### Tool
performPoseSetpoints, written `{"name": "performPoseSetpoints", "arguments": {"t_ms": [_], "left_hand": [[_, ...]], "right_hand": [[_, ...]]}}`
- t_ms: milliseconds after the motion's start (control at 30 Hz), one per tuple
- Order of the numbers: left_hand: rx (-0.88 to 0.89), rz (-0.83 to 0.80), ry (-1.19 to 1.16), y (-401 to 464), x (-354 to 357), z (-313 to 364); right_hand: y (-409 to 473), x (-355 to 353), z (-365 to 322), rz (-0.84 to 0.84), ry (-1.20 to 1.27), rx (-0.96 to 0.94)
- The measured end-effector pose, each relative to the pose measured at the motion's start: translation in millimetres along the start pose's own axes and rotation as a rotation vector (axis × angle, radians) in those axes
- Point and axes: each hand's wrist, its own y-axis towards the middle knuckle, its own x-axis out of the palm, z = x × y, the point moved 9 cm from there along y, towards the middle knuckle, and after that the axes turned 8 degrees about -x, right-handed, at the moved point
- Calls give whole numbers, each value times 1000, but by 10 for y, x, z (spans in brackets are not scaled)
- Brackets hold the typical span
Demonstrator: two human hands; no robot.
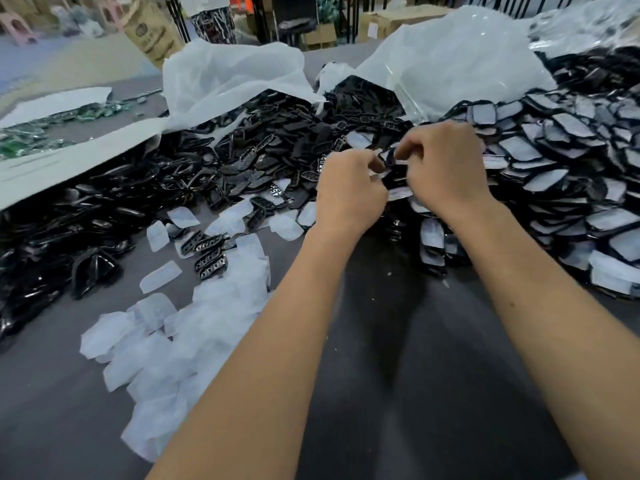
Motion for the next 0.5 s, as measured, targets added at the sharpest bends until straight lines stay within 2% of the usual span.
{"name": "performPoseSetpoints", "arguments": {"t_ms": [167,300,500], "left_hand": [[-154,55,110,52,-365,-473],[-266,32,209,80,-556,-845],[-320,35,231,64,-803,-1156]], "right_hand": [[236,516,-645,-146,79,-95],[385,966,-895,-312,68,-94],[548,1238,-884,-331,-54,-15]]}}
